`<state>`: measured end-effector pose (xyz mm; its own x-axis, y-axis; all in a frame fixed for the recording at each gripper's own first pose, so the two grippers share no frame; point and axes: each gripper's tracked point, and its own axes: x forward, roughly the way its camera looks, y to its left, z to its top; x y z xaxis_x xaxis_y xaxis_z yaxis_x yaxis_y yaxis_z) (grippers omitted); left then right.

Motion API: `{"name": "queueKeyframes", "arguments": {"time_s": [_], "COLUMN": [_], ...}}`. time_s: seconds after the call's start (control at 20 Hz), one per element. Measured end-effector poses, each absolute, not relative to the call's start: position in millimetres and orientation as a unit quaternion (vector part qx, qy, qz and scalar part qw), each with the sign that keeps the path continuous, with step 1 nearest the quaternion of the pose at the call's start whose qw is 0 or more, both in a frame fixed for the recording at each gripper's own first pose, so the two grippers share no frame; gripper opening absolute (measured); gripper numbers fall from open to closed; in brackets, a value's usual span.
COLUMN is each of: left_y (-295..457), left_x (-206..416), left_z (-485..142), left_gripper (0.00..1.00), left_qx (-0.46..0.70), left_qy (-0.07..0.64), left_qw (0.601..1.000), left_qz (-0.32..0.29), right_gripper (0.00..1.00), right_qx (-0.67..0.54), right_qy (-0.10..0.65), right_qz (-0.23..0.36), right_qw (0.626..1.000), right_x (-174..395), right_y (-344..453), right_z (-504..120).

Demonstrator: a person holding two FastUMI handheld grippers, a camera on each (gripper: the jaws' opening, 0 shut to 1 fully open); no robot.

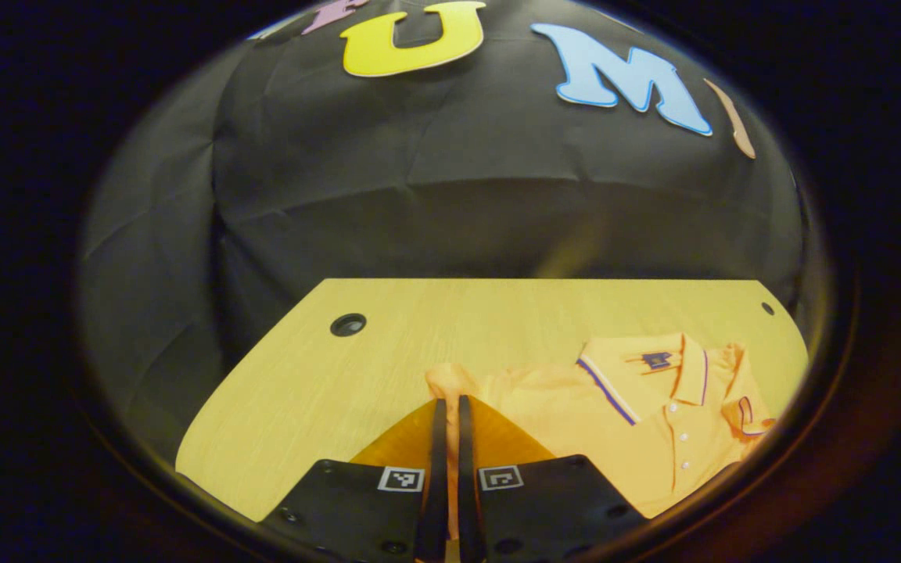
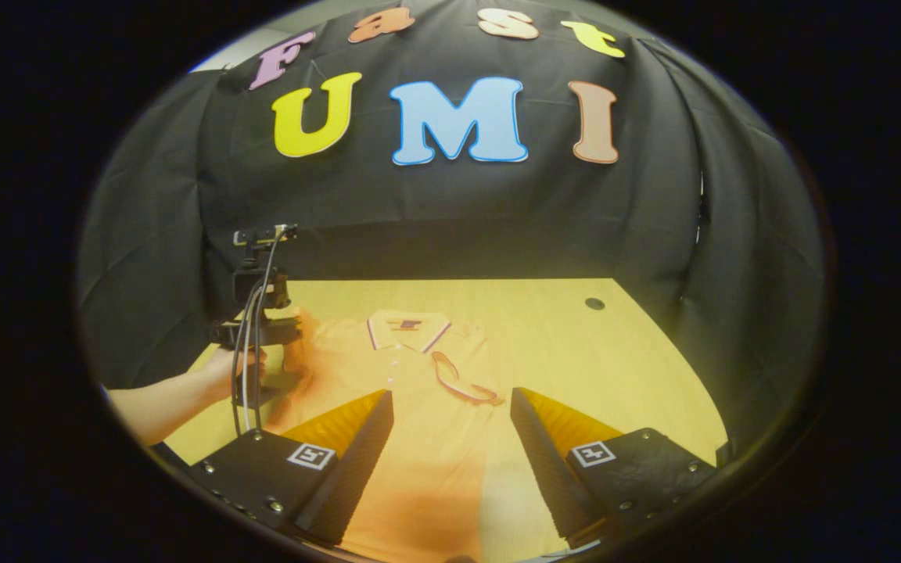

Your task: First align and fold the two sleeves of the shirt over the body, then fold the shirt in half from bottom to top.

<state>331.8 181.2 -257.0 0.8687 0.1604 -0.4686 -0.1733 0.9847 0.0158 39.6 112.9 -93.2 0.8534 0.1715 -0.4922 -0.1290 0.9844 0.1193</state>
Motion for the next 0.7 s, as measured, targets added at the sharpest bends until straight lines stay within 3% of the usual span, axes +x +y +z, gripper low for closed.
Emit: {"name": "queueKeyframes", "arguments": {"time_s": [0.7], "left_y": [89.3], "left_x": [338.4], "left_z": [-281.5], "left_gripper": [0.11], "left_qx": [0.024], "left_qy": [0.282], "left_qw": [0.959], "left_qz": [-0.009], "right_gripper": [0.94], "right_qx": [0.067], "right_qy": [0.275], "right_qz": [0.024], "right_qw": [0.959], "right_x": [27.2], "right_y": [121.5], "right_z": [-124.6]}}
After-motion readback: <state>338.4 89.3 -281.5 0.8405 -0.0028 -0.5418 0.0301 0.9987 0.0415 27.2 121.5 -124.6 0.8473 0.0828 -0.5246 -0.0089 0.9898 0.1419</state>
